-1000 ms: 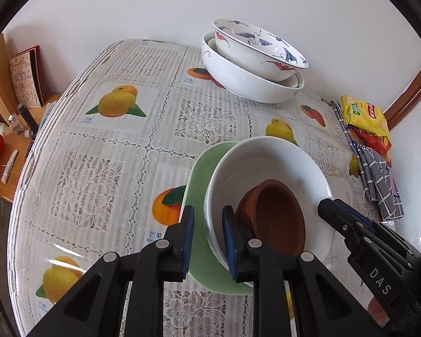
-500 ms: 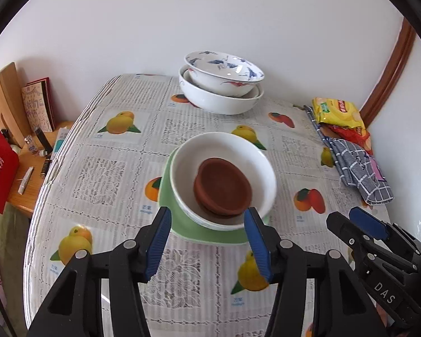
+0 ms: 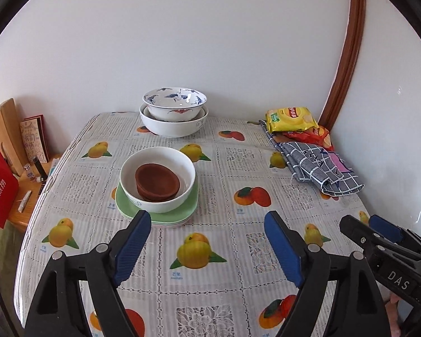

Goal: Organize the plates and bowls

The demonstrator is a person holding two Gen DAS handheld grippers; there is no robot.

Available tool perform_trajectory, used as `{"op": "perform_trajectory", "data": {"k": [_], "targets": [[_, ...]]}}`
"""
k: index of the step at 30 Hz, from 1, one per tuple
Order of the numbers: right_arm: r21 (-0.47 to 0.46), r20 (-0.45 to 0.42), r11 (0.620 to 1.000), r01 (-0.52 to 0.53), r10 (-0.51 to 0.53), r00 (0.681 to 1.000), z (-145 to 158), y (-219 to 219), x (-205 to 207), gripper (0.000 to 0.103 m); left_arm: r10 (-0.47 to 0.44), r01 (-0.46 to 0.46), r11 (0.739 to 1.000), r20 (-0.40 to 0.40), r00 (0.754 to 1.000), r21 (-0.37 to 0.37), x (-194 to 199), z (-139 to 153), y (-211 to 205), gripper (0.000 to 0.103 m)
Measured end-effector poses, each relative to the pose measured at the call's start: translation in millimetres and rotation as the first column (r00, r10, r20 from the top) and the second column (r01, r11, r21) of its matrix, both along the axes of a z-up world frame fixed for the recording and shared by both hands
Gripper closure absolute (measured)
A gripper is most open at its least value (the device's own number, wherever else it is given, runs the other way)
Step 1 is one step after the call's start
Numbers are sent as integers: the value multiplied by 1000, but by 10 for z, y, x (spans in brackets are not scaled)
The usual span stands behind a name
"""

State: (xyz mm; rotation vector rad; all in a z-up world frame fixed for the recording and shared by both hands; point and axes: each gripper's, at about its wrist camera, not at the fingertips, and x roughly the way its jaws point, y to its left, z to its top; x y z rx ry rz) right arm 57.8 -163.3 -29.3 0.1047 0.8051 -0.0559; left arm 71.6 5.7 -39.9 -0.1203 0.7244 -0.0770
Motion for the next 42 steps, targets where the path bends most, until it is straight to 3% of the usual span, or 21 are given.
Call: {"op": "perform_trajectory", "data": {"k": [2,7,18,42], "targets": [[7,25,1000,2,-3,1000,46,-65,-115,16,-7,7,1000,12,1000,3,-89,32,-67,19],[-12,20,1000,28,-28,999,108,-184,-305,11,-10,9,1000,20,1000,6,-261,108,-186,17],[-26,53,998,54,-53,997,175,-341,-590,10,-4,3,999,30,1000,50,-487,206,-331,13],[-37,63,998,45,-43,997,186,-284,-705,10,-11,11,999,1,1000,43,-540,190,-366,8]]}}
